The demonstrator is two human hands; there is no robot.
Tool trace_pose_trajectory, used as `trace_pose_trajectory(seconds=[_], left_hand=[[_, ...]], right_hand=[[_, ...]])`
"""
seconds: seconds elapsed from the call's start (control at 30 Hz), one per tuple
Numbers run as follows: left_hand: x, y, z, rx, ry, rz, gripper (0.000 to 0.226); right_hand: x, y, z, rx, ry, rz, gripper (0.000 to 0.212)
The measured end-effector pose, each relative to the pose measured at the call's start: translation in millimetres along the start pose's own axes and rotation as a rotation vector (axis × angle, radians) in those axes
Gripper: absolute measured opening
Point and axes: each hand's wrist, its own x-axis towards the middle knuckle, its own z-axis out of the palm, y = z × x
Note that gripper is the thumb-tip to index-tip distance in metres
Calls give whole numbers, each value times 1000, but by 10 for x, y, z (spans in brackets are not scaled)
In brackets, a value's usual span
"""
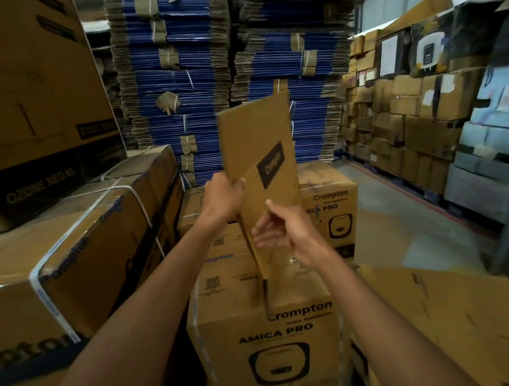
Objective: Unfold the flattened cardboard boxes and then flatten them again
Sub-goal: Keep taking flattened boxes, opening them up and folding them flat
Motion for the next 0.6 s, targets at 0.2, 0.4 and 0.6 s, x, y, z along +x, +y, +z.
trace_pose_trajectory(seconds=[0.2,0.4,0.6], left_hand=[[-61,-393,250,-842,119,-393,15],[-609,-1037,594,-1226,199,-681,43],[-974,-1261,782,-1205,107,-741,37]], right_hand=[[-228,602,109,347,-82,343,51],[-231,767,-313,825,329,138,63],[-194,1156,-493,691,586,211,58]])
